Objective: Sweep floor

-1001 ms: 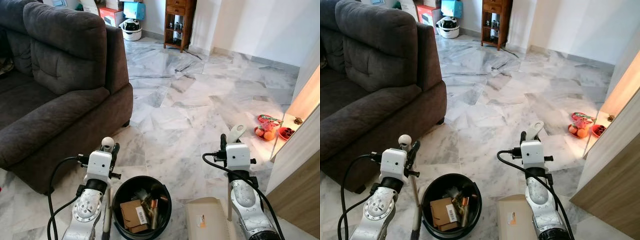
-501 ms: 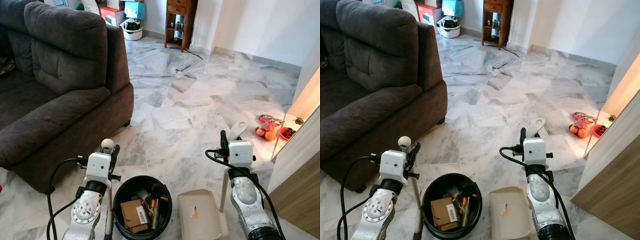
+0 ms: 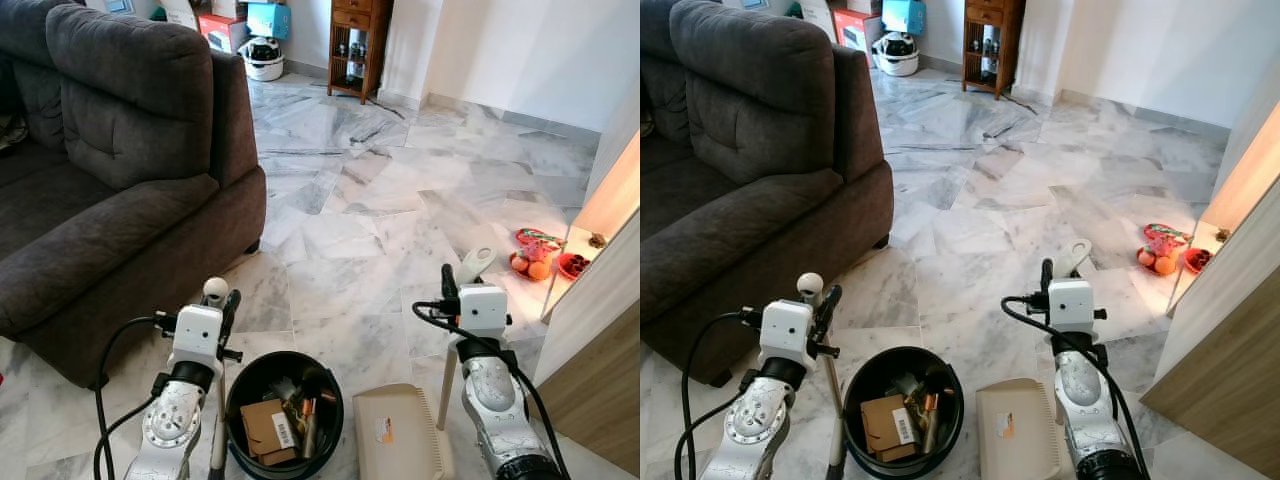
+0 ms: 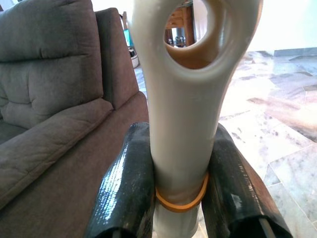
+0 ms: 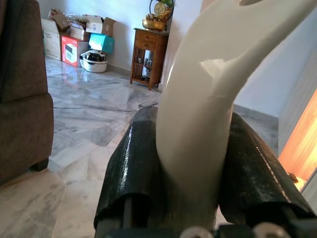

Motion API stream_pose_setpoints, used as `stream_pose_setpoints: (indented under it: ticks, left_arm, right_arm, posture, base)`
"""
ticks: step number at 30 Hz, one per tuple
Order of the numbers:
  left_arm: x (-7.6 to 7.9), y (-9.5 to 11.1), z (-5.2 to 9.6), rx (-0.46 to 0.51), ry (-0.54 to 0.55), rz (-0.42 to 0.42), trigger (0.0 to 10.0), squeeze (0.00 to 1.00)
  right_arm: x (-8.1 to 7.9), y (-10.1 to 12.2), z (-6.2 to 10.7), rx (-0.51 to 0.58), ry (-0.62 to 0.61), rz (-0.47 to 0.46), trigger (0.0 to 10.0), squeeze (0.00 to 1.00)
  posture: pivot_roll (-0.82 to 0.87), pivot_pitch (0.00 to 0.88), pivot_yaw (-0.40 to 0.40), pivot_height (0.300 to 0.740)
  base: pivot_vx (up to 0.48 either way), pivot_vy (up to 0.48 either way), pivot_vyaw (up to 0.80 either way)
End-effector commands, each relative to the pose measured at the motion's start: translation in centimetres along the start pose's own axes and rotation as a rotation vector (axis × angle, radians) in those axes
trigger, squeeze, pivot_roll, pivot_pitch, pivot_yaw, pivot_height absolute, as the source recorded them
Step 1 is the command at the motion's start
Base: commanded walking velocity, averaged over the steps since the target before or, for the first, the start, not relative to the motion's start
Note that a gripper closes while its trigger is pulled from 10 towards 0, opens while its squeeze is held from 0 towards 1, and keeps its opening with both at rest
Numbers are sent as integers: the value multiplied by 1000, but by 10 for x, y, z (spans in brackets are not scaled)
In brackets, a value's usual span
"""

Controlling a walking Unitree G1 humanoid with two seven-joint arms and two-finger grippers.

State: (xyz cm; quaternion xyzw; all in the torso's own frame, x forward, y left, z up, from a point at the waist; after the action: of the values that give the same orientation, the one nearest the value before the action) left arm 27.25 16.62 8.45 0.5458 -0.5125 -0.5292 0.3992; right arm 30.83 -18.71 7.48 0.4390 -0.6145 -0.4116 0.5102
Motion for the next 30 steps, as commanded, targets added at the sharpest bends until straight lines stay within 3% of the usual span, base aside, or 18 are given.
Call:
stream_pose_setpoints:
  ticks: [1,6,30]
  left_arm:
    - [-1,8,-3,43,-14,-20,10000,0]
    - [0,8,-3,45,-16,-18,10000,0]
    - [-5,10,-7,51,17,-22,10000,0]
  right_arm:
    - [4,10,-7,53,-17,-7,10000,0]
    - [5,10,-7,54,-24,-8,10000,0]
    - [-2,15,-12,70,-8,-31,10000,0]
  posture:
    - [87,0,13,740]
    - [86,0,14,740]
    - [96,1,3,740]
  base:
    - [0,0,0]
    - [0,0,0]
    - [-283,0,0]
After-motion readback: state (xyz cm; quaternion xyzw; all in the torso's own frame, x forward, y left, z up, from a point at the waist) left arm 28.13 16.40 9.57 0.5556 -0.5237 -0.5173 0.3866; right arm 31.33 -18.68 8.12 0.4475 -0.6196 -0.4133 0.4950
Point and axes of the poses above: a point about 5 cm out from each wrist's last joint towards the gripper, its own z axis pointing back from the gripper into the wrist, its own y axis along the axis of the wrist's last joint, x = y × z, the point moved 1 cm from there along -z, pointing out of the wrist towards the gripper, and after that the axes turned 2 degrees about z, right-handed, at the moved point
